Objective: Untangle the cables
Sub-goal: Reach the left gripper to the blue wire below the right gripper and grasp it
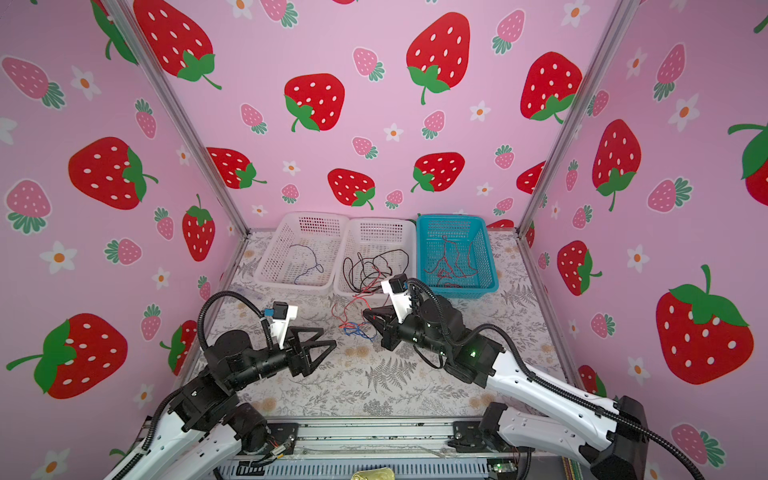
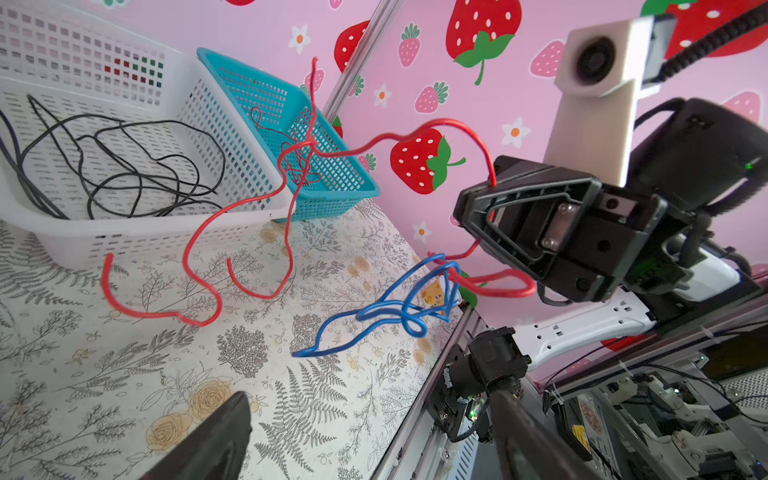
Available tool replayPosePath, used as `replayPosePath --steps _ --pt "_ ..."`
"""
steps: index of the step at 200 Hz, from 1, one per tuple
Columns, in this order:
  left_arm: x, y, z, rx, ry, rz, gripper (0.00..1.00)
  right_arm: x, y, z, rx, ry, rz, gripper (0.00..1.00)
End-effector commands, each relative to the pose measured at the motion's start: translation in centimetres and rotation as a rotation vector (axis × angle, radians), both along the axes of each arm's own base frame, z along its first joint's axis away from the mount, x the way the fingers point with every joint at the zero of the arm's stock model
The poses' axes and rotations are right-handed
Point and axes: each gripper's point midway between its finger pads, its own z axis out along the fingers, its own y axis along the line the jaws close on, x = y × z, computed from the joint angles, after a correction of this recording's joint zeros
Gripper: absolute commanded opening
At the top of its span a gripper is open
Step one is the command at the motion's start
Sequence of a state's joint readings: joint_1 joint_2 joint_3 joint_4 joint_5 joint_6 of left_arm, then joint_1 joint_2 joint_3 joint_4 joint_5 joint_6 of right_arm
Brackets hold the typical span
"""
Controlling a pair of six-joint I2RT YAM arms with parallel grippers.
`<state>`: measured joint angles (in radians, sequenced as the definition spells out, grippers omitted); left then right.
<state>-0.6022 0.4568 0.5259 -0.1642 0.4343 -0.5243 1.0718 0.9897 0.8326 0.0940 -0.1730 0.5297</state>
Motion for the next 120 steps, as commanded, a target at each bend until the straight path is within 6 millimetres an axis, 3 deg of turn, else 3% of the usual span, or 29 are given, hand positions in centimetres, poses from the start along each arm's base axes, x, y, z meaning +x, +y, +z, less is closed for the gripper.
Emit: replayPosePath --steps 1,27,75,120 --pt "-0.7 -0.8 1.8 -0.017 -0.108 -0.077 0.91 -1.6 0.4 4.0 0.123 0.005 0.084 0.00" --pt "-1.4 -1.6 2.6 -0.037 -0.145 -0.142 0.88 -2.2 0.8 4.2 0.141 0.024 0.123 0.00" --pt "-1.7 -2.4 2.2 -0.012 -0.145 -0.193 0.79 -2.8 1.1 4.7 0.158 0.039 0.166 0.00" --pt "-1.7 -2.4 2.7 -0.028 -0.168 -0.193 0.60 -3.4 1.8 4.4 0.174 0.065 0.211 0.00"
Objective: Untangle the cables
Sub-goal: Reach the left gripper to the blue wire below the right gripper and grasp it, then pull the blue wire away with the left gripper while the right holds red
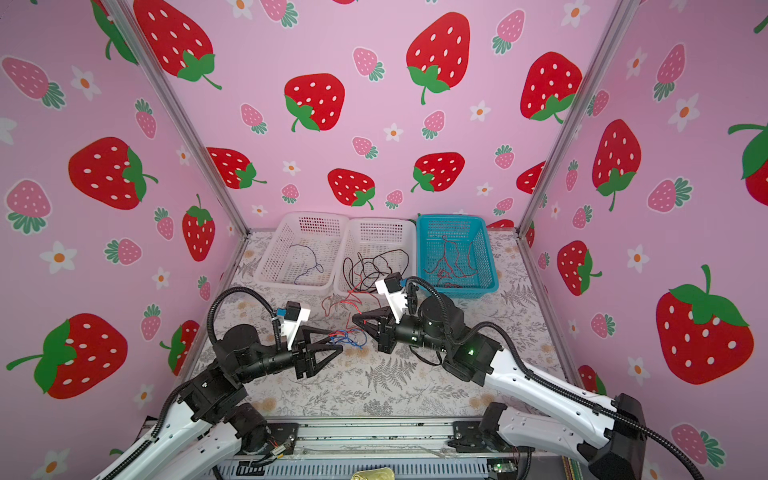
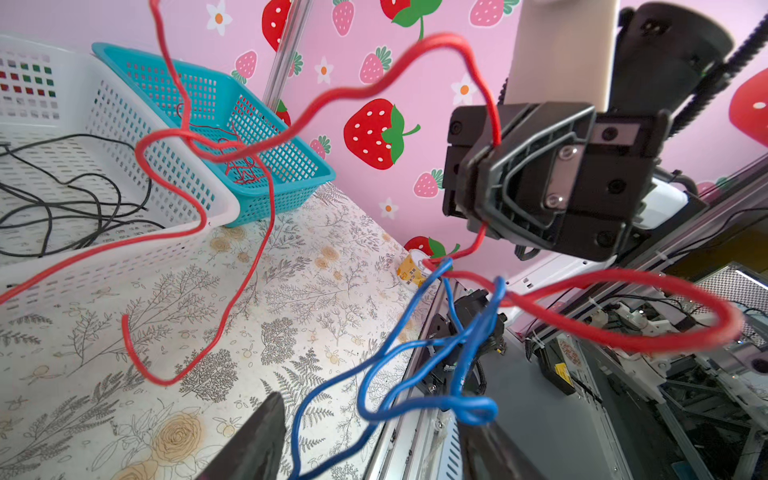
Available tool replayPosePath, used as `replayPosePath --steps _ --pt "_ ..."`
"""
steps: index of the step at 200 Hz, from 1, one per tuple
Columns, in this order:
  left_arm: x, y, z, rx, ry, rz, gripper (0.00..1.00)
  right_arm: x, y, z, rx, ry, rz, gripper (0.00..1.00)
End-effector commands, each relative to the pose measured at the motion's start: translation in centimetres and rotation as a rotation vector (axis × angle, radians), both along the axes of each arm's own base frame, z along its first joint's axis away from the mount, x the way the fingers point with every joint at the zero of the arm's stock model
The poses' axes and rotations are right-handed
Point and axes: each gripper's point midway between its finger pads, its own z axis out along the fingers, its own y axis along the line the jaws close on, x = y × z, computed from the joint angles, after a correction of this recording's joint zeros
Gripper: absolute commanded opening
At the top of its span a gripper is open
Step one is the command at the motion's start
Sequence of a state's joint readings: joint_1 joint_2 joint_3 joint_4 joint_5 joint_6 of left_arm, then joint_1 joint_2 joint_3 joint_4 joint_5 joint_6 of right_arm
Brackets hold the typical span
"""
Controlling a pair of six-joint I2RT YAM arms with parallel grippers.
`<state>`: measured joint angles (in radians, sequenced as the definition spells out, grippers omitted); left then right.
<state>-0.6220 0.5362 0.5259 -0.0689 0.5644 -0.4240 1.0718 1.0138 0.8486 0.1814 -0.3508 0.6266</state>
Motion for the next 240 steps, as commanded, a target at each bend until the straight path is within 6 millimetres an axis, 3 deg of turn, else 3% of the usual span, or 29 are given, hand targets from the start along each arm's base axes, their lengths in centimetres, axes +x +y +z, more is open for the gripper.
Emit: replayPosePath --steps 1,60,133,170,189,194,240 --pt "-0.6 -0.2 2.3 -0.047 -0.076 -0.031 0.59 -0.8 0.4 2.3 0.074 -0.006 0.044 0.00" --pt "-1.1 -0.2 2.8 -0.078 -0.090 -0.052 0.42 -0.7 0.8 1.2 0.062 0.016 0.050 0.00" --pt "-1.3 -0.3 2.9 -0.072 -0.092 -0.063 0.25 -0.6 0.8 1.3 0.066 0.011 0.048 0.00" --pt "-1.4 -0.2 3.0 -0.069 -0.096 -0.068 0.12 -0.4 0.4 1.4 0.071 0.005 0.021 0.00" --pt "-1.4 -0.2 2.9 -0.067 -0.092 -0.069 0.07 0.2 0.0 1.4 0.072 -0.002 -0.020 0.00" --pt "-1.5 -0.2 3.0 -0.067 -0.094 -0.070 0.00 0.4 -0.2 1.4 0.073 -0.004 -0.036 0.00" --pt "-1.9 0.2 2.7 -0.044 -0.076 -0.068 0.00 3.9 -3.2 0.8 0.035 -0.005 -0.302 0.00"
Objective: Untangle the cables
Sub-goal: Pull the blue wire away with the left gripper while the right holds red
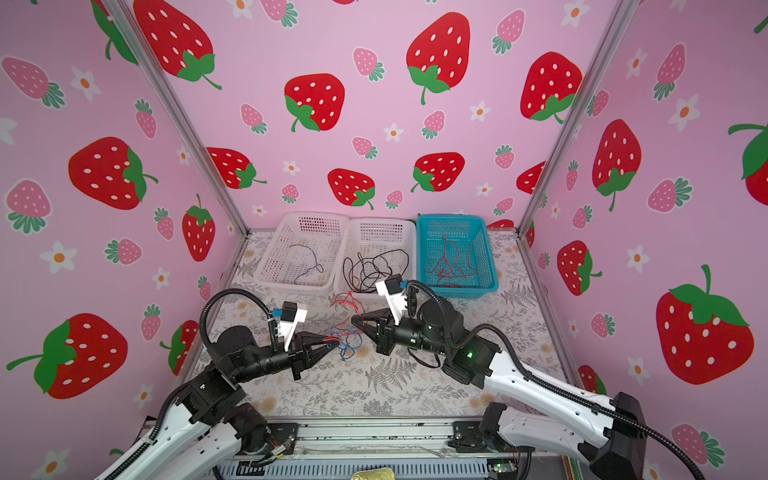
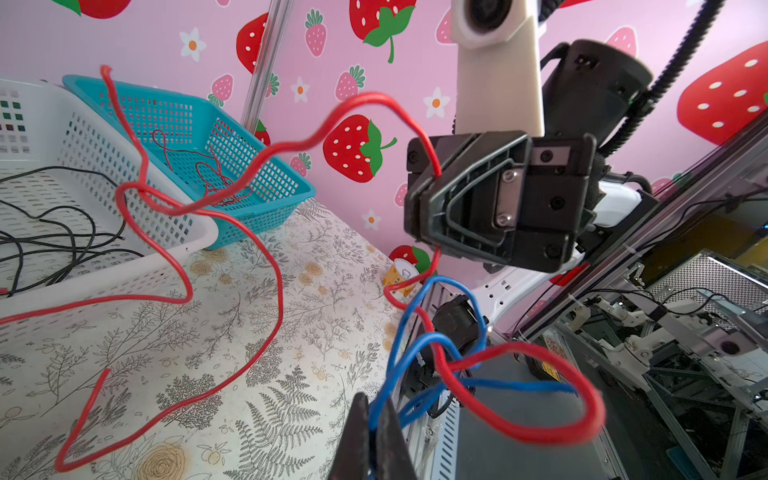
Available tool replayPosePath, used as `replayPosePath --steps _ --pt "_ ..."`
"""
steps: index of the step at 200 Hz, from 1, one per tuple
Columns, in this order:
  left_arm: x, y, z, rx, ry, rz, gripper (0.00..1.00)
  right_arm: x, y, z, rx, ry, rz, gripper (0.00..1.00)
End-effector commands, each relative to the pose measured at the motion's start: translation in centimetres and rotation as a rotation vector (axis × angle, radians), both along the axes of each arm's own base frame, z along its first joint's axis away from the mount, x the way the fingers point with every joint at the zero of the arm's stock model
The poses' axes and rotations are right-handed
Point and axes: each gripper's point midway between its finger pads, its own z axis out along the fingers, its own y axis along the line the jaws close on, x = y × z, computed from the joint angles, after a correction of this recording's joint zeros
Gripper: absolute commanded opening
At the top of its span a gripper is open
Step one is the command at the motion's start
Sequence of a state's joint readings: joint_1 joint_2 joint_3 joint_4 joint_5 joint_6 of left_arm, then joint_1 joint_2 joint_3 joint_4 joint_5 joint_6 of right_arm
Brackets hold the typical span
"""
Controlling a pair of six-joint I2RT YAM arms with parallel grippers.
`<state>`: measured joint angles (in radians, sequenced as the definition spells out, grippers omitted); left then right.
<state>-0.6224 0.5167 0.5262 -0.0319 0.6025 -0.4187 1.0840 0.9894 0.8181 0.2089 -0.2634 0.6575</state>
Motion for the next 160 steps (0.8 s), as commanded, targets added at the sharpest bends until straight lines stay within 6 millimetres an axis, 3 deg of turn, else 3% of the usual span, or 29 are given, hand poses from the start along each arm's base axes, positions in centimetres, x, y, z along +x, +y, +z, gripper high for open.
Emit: replayPosePath --steps 1,13,17,41,103,136,160 --pt "-1.2 0.3 1.5 -0.008 -0.029 -0.031 0.00 3.1 -2.7 0.7 0.007 -0.016 -0.232 0.00" --pt "-1.7 0.4 1.5 -0.004 -0.024 -0.045 0.00 4.6 -3.8 -0.4 -0.039 0.000 -0.337 0.00" --pt "-1.9 0.5 1.6 -0.004 -0.020 -0.050 0.00 4.7 -4.8 0.2 -0.025 -0.006 -0.367 0.00" --pt "-3.2 0.9 1.8 0.003 -0.005 -0.082 0.00 6.4 -7.3 -1.0 -0.089 0.007 -0.514 0.00" --pt "-5.3 2.1 1.4 0.056 0.009 -0.106 0.00 8.6 -13.6 -1.5 -0.235 -0.055 -0.781 0.00" --pt "-5.6 2.5 1.5 0.075 -0.001 -0.101 0.00 8.8 -15.4 -1.3 -0.253 -0.069 -0.829 0.00" --pt "-3.9 3.3 1.1 0.141 -0.007 0.005 0.00 8.4 -15.5 -0.4 -0.234 -0.083 -0.812 0.00"
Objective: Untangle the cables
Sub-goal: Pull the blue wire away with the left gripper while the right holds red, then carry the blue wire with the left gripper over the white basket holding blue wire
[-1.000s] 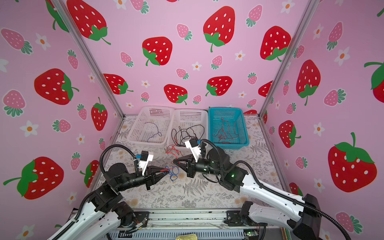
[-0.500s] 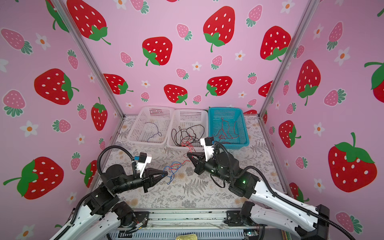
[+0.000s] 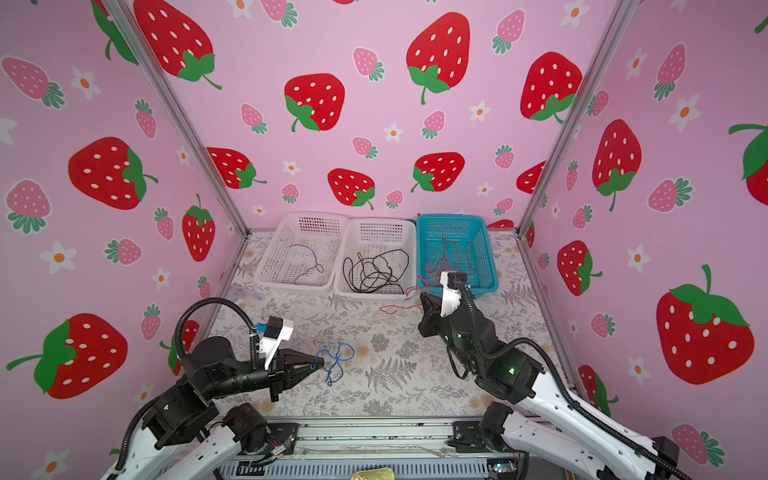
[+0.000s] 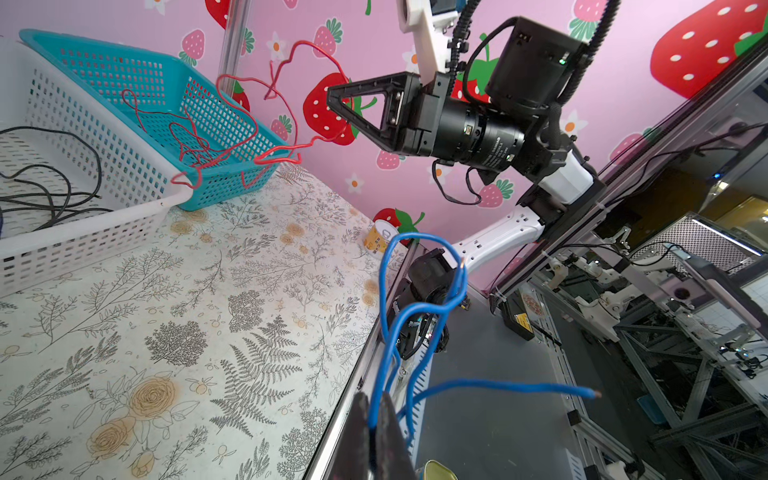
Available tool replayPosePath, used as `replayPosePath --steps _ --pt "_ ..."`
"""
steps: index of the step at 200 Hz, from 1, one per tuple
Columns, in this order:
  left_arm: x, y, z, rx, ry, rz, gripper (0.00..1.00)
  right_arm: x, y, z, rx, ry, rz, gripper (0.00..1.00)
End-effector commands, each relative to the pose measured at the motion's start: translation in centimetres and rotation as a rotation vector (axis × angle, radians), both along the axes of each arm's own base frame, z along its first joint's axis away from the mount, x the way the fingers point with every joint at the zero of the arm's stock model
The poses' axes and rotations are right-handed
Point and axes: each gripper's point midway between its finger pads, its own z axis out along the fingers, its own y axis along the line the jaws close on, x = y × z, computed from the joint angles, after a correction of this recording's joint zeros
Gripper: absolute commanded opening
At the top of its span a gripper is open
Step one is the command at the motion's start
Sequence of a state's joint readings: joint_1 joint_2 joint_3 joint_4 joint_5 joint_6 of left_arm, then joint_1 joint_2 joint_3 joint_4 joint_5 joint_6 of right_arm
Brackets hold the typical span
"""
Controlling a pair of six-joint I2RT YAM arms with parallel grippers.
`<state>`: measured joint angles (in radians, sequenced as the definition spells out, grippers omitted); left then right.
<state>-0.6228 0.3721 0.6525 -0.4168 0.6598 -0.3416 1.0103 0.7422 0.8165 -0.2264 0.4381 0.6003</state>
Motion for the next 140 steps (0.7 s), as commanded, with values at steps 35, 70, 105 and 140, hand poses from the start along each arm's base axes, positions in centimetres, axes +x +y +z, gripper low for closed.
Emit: replayPosePath --steps 35,70,105,140 --pt "5.8 4.1 0.5 0.204 -0.105 0.387 0.00 -0.6 -1.6 4.2 0.033 -0.079 -0.006 0.00" --pt "10.9 5.9 1.5 0.309 -0.118 0.617 0.00 -1.7 -0.1 5.7 0.050 -0.110 0.103 0.00" --pt "16.2 8.2 2.0 0.379 -0.076 0.832 0.00 -2.8 1.1 6.6 0.062 -0.128 0.199 0.00" --pt "21.0 11.2 1.8 0.333 0.022 1.021 0.00 -3.6 1.2 7.7 0.091 -0.152 0.248 0.00"
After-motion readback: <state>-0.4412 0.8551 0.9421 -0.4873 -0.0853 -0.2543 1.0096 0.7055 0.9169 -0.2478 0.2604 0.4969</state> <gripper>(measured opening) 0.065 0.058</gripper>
